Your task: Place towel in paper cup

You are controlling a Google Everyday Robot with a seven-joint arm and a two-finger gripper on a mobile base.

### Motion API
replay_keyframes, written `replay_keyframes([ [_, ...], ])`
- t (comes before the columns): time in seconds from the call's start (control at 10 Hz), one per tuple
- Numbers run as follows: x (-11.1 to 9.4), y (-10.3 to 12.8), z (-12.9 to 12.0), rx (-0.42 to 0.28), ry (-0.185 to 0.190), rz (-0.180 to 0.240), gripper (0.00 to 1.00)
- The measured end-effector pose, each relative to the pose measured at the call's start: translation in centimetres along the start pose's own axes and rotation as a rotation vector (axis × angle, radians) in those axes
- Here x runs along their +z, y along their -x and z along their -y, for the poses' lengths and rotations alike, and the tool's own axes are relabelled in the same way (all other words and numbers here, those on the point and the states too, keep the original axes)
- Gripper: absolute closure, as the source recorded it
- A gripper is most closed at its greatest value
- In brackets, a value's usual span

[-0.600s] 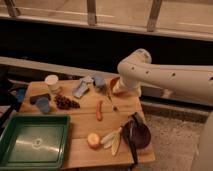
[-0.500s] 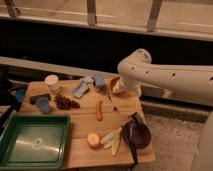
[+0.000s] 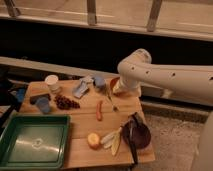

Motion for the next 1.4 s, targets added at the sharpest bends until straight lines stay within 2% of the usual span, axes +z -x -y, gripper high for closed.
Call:
replay_keyframes([
  [1.2, 0.00, 0.00, 0.00, 0.000, 0.000, 0.000, 0.20],
  [1.4, -0.08, 0.08, -0.03, -0.010, -0.008, 0.015, 0.20],
])
